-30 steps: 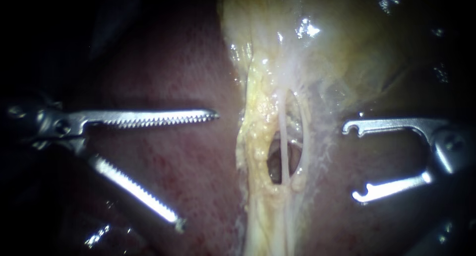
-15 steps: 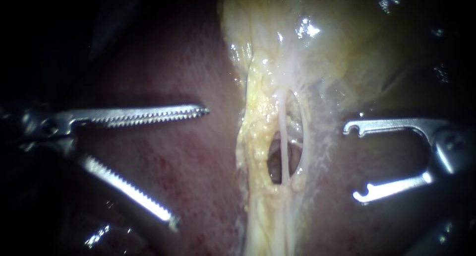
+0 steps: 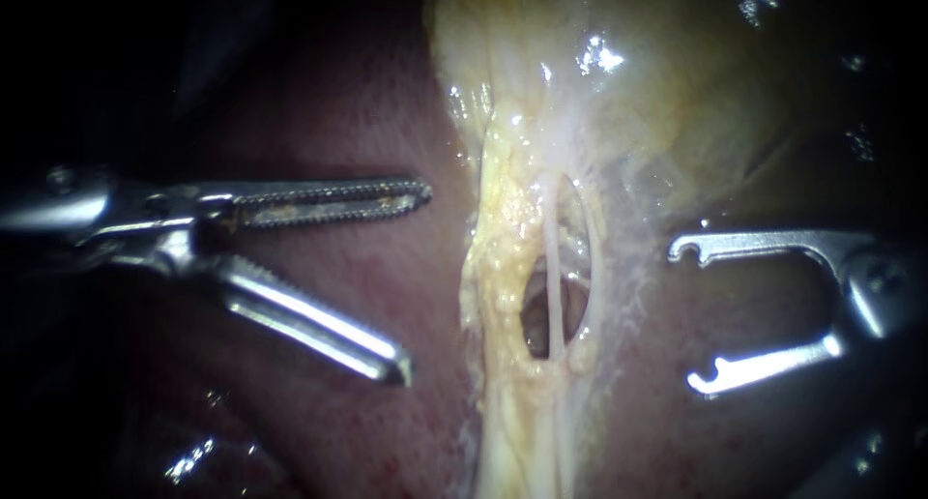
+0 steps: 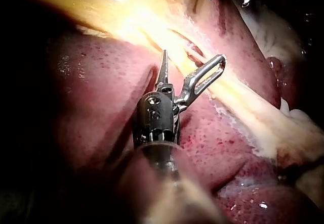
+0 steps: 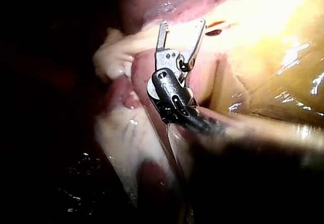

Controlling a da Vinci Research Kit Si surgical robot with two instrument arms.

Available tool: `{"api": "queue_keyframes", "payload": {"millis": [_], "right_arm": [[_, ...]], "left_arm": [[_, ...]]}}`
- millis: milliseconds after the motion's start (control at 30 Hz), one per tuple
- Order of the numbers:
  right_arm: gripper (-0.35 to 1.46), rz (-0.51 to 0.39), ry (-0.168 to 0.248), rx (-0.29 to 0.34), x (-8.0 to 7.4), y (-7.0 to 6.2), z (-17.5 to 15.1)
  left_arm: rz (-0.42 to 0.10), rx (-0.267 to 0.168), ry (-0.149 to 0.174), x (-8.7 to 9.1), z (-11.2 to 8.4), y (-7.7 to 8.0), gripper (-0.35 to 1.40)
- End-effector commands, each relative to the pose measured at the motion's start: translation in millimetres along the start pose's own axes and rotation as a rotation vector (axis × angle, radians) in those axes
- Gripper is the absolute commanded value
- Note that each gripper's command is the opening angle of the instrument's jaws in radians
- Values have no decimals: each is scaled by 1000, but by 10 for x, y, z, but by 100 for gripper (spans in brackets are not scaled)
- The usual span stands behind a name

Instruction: Grabbing gallbladder

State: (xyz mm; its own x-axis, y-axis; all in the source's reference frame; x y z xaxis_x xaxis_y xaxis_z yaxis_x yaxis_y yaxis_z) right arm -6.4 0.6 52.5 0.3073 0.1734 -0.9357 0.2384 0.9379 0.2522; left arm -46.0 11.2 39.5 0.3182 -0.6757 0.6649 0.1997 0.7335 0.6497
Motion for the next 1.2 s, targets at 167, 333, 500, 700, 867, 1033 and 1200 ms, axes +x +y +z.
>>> {"api": "queue_keyframes", "payload": {"millis": [167, 333, 500, 700, 867, 1033, 1200], "right_arm": [[59, 0, 0, 0, 0, 0, 0], [59, 0, 0, 0, 0, 0, 0], [59, 0, 0, 0, -1, 0, 0], [59, 0, 0, 0, -1, 0, 0], [59, 0, 0, 0, -1, 0, 0], [59, 0, 0, 0, -1, 0, -1], [59, 0, 0, 1, -1, 0, -1]], "left_arm": [[-78, -37, 36, 5, 12, -1, 59], [-90, -49, 40, 8, 19, 1, 58], [-100, -64, 48, 7, 25, 8, 58], [-108, -76, 51, 7, 34, 13, 58], [-121, -87, 55, 6, 45, 15, 58], [-147, -97, 63, 5, 50, 17, 48], [-193, -142, 69, 7, 52, 23, 36]]}}
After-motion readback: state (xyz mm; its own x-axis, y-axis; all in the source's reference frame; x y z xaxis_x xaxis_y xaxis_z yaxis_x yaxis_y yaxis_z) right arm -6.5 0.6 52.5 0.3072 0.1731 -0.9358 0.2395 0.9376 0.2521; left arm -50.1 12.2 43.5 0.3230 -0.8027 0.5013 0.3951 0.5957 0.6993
